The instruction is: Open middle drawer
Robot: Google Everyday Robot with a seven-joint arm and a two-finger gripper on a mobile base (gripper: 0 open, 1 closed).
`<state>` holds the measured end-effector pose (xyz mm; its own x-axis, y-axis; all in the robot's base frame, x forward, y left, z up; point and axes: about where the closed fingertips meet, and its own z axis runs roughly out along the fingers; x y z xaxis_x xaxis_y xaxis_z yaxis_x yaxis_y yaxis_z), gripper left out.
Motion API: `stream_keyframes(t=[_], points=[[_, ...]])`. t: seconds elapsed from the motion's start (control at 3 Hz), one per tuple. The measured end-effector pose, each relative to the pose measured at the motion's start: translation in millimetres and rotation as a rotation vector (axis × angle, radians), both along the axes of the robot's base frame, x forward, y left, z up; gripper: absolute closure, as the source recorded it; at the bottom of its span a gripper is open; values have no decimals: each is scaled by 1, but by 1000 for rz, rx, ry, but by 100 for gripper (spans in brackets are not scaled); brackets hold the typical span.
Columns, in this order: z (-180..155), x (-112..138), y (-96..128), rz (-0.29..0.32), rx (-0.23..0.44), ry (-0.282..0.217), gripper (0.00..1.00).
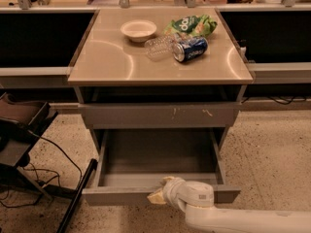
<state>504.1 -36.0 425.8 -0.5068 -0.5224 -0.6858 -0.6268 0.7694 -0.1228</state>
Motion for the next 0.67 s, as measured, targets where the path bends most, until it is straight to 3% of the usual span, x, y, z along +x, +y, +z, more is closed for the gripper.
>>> stream_keyframes(t=[0.33,0.67], points=[[-2,-18,14,8,49,8,100],[2,-18,12,8,49,8,100]])
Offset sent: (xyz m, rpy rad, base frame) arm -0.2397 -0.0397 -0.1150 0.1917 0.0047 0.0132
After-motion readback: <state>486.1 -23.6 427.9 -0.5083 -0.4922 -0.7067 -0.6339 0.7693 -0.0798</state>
